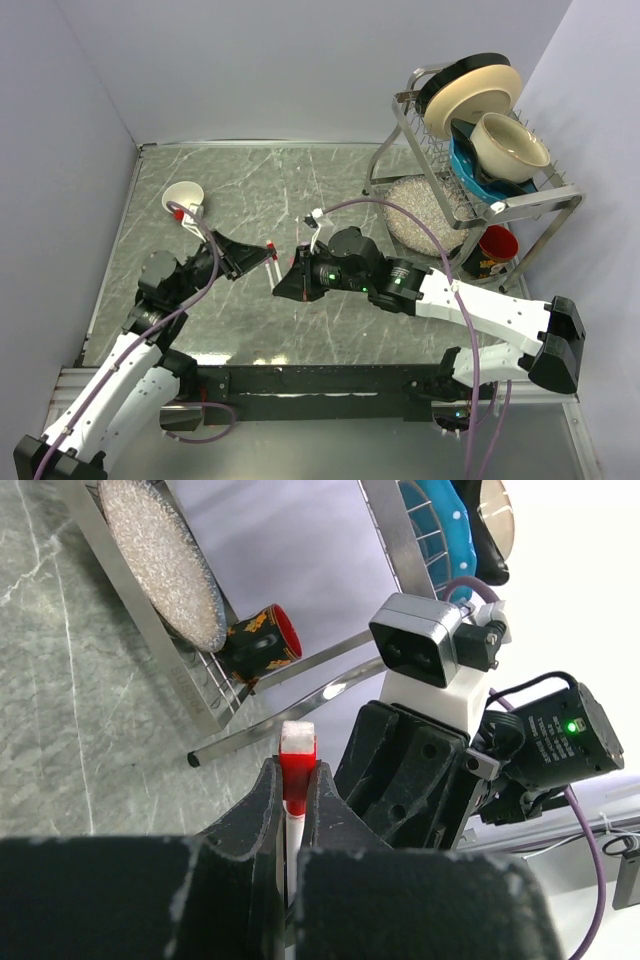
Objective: Insert the pens into the pen caps
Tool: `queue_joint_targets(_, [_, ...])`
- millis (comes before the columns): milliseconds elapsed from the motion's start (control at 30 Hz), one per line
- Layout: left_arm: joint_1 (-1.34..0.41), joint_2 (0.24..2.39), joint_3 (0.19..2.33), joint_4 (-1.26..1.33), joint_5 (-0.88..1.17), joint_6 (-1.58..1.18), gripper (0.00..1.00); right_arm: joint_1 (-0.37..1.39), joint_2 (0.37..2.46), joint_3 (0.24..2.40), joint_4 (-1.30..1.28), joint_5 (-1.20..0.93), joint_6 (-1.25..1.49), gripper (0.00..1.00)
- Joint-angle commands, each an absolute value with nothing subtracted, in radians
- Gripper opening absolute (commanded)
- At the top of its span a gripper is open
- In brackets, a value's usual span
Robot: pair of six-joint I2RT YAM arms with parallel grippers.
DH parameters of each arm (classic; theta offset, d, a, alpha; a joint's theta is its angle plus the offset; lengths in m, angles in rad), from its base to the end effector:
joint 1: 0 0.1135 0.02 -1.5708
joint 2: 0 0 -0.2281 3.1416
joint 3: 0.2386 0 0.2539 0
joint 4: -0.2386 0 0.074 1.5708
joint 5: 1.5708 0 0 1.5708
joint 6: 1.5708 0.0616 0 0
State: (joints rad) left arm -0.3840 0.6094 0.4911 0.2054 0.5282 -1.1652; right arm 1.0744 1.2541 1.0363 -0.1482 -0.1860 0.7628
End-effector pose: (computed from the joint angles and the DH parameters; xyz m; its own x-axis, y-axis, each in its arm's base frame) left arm 0.1847 -0.1081 0.2856 -0.6932 -0.5759 -0.4334 0.3855 0.2118 -0.8981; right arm 0.1464 0.2942 0.2874 -0.7771 -0.0090 -0.6293 -0.5664 0.4460 0.6930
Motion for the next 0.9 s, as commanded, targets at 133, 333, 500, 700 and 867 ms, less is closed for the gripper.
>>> queue_joint_targets(133, [-0.419,0.549,0.457,0.152,0.621,-1.140,0.01,1.005,1.267,1.169,-0.117,-0.127,0.709,0.00])
queue_joint_targets(333, [-0.426,0.534,0.384,0.263,0.656,-1.276,0.01,0.976,1.301,1.229,-0.081,-0.117,0.681,0.00])
queue_joint_targets(500, [-0.439,0.529,0.408,0.185,0.637,-1.218,0.01,0.959,1.328,1.264,-0.089,-0.101,0.661,0.00])
queue_joint_targets(700, [-0.442,0.511,0.338,0.248,0.679,-1.290,0.01,0.937,1.324,1.253,-0.023,-0.104,0.631,0.00])
queue_joint_targets(867, [-0.456,0.489,0.351,0.137,0.657,-1.272,0.01,0.937,1.304,1.256,-0.002,-0.058,0.565,0.00])
